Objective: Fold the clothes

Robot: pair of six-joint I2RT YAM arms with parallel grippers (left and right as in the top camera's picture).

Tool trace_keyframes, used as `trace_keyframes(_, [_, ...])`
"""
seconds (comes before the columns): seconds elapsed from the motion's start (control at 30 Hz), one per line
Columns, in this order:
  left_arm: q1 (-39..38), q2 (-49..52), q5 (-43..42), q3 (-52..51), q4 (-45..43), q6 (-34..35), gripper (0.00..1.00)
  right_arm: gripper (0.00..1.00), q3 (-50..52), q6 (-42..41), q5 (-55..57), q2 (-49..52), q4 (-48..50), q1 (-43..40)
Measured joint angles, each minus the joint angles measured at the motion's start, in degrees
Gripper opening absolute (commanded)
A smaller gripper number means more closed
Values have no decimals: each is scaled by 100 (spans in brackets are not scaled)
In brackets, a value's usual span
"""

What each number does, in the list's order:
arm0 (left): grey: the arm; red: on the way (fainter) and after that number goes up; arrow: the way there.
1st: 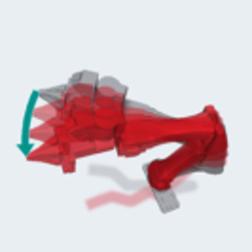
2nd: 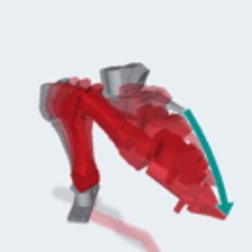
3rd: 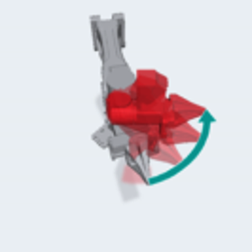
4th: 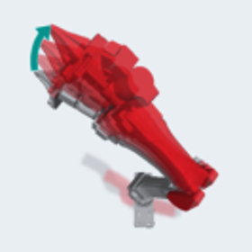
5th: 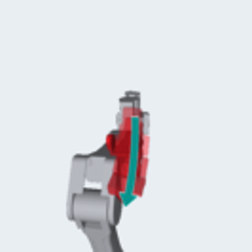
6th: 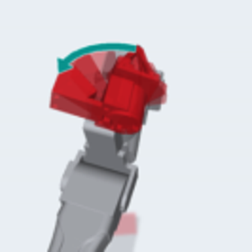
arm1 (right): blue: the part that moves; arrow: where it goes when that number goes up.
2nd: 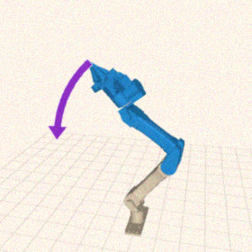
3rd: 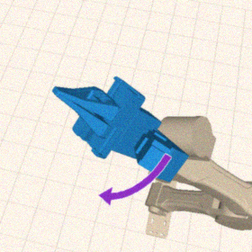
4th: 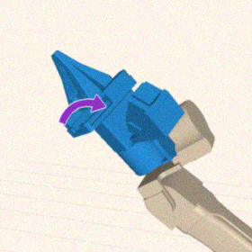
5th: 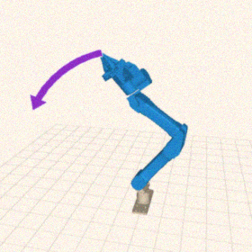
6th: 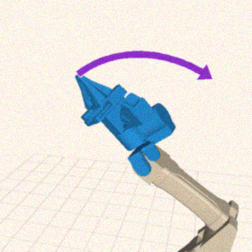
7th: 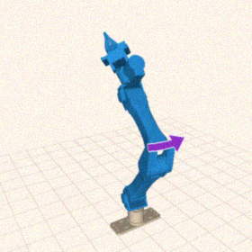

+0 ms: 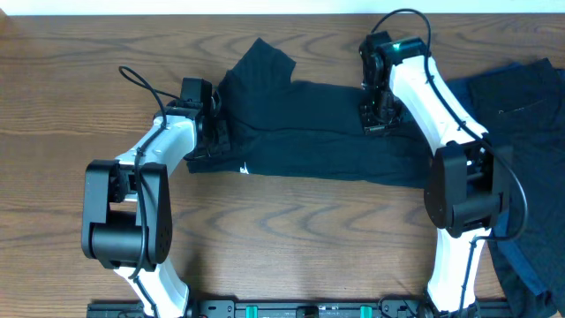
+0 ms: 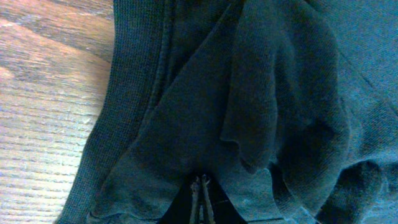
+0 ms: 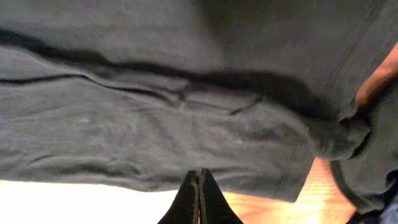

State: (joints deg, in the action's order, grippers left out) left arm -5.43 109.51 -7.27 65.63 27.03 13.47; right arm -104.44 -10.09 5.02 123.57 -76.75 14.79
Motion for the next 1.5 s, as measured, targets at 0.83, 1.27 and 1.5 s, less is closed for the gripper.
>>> trace_keyframes(0.83, [0,0,0,2,2,0,6,1,1449,-151,531,0,1993,-549])
trace_keyframes(1.27, [17,-149,302,411,739,-4,7,28,627,-308,577,0,1532,-890])
trace_keyframes(1.5, [17,-1056,361,1209,492,-9,6,99,-50,-328,599,0,1360,-1681])
